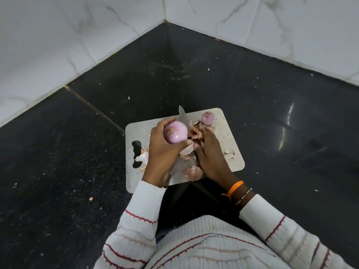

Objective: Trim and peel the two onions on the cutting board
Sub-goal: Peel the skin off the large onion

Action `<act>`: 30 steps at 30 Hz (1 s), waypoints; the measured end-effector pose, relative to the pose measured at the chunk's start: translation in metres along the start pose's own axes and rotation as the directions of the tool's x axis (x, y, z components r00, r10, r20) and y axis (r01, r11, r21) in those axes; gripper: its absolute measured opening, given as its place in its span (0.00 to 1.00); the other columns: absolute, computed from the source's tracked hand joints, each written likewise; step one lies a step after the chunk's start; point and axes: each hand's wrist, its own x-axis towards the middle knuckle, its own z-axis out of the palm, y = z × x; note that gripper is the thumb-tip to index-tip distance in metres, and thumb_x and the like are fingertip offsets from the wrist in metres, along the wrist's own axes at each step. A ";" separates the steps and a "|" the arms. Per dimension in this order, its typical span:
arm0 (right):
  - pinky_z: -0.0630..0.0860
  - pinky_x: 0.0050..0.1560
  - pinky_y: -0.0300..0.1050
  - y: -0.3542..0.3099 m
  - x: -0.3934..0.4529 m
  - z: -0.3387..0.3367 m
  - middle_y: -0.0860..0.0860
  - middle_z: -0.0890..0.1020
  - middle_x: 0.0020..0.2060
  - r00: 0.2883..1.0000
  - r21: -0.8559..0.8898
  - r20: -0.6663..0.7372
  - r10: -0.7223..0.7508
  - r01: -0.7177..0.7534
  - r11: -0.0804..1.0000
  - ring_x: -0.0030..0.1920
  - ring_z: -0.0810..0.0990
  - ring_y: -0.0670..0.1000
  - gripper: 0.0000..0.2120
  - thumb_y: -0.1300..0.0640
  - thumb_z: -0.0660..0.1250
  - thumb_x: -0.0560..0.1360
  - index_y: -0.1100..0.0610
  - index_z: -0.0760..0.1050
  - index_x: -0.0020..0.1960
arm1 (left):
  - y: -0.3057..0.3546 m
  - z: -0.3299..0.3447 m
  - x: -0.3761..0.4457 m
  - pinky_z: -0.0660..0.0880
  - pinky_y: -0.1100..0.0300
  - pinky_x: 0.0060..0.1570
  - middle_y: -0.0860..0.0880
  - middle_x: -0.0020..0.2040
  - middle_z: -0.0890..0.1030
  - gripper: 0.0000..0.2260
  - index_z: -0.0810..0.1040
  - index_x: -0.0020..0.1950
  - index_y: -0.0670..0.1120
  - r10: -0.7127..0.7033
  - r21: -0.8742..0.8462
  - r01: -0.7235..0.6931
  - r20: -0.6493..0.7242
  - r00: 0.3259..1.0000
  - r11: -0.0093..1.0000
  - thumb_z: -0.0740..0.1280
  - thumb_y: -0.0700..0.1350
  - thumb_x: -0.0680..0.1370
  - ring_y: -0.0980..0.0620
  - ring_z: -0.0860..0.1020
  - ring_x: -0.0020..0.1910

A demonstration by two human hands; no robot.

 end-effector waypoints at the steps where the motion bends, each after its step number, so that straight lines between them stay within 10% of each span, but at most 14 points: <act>1: 0.52 0.75 0.49 -0.005 -0.002 0.004 0.58 0.59 0.74 1.000 -0.003 0.011 -0.029 0.029 1.000 0.75 0.55 0.55 0.26 0.54 0.55 0.79 0.62 0.55 0.74 | 0.000 -0.001 0.000 0.75 0.59 0.58 0.52 0.60 0.73 0.29 0.74 0.62 0.53 0.009 0.002 -0.009 -0.003 1.000 1.000 0.78 0.36 0.65 0.58 0.74 0.56; 12: 0.60 0.72 0.47 -0.026 -0.002 0.011 0.57 0.68 0.70 0.959 0.226 0.139 -0.245 0.210 0.951 0.71 0.64 0.53 0.22 0.59 0.53 0.78 0.61 0.63 0.71 | 0.004 -0.004 0.000 0.75 0.64 0.56 0.52 0.61 0.71 0.31 0.72 0.66 0.52 0.043 -0.016 -0.044 -0.021 0.999 0.999 0.75 0.33 0.67 0.60 0.73 0.56; 20: 0.70 0.52 0.50 0.014 0.004 -0.059 0.57 0.70 0.57 0.995 -0.491 0.010 0.095 -0.078 0.868 0.58 0.67 0.59 0.12 0.59 0.64 0.75 0.58 0.73 0.57 | 0.001 -0.001 0.000 0.75 0.68 0.53 0.55 0.62 0.71 0.32 0.70 0.67 0.54 0.000 0.021 -0.001 0.032 0.999 1.000 0.76 0.35 0.67 0.57 0.72 0.59; 26: 0.72 0.48 0.44 0.014 0.008 -0.062 0.55 0.79 0.46 0.998 -0.358 -0.015 0.054 -0.056 0.932 0.49 0.77 0.56 0.08 0.68 0.63 0.71 0.59 0.80 0.44 | 0.004 0.004 -0.002 0.76 0.62 0.56 0.53 0.62 0.71 0.32 0.71 0.65 0.52 -0.008 0.072 0.004 0.045 0.999 0.997 0.77 0.36 0.65 0.54 0.72 0.60; 30: 0.73 0.46 0.31 -0.008 0.006 -0.056 0.49 0.81 0.43 0.964 0.011 0.265 -0.022 0.019 1.000 0.46 0.79 0.49 0.08 0.67 0.67 0.72 0.55 0.79 0.44 | 0.004 0.005 -0.003 0.74 0.64 0.57 0.50 0.63 0.70 0.33 0.72 0.65 0.52 0.031 0.130 -0.037 0.049 0.998 0.991 0.77 0.35 0.64 0.54 0.71 0.61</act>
